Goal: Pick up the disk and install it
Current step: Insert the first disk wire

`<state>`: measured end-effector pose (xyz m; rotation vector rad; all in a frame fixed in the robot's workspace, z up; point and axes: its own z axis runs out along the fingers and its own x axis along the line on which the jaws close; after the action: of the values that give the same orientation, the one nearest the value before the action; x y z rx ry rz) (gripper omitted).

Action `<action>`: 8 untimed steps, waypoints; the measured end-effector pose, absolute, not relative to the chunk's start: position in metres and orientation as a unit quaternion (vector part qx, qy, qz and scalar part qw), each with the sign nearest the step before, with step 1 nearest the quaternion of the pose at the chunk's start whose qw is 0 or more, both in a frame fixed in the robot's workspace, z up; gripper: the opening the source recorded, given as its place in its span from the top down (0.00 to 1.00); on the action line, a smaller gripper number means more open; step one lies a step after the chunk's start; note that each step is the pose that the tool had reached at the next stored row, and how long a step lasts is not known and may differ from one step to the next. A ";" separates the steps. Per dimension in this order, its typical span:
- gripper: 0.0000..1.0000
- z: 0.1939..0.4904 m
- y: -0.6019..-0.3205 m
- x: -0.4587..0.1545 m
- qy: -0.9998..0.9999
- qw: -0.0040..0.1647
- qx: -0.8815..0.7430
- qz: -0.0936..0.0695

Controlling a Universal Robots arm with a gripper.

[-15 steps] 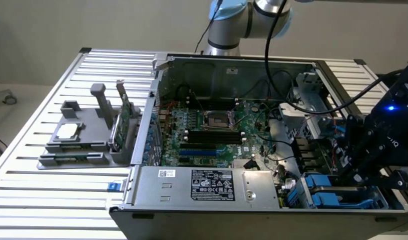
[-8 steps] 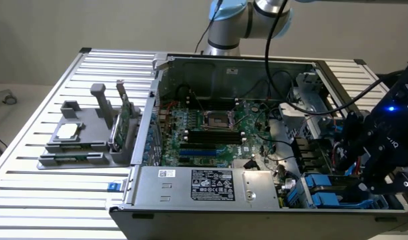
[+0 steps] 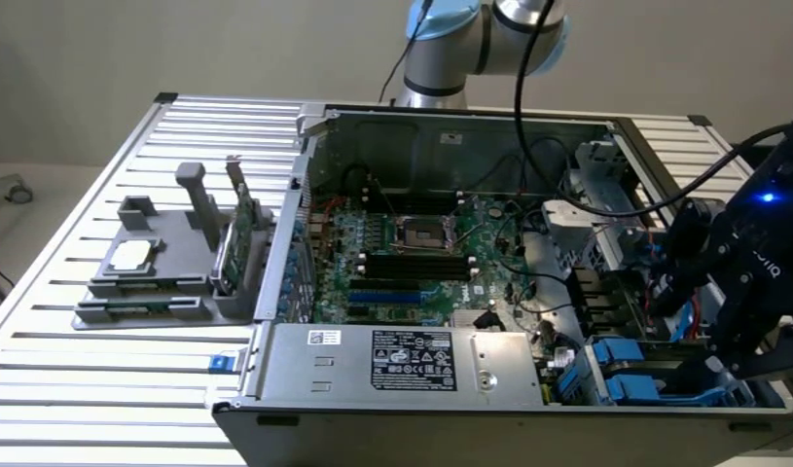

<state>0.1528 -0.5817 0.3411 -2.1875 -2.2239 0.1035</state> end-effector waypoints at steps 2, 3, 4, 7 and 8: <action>0.40 0.344 -0.582 0.151 -0.712 0.011 -0.701 0.032; 0.40 0.346 -0.582 0.150 -0.712 0.012 -0.702 0.032; 0.40 0.347 -0.583 0.150 -0.711 0.012 -0.702 0.032; 0.40 0.351 -0.583 0.146 -0.711 0.013 -0.703 0.031; 0.40 0.352 -0.584 0.145 -0.711 0.014 -0.703 0.030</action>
<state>0.1448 -0.5835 0.3524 -2.1884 -2.2134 0.0946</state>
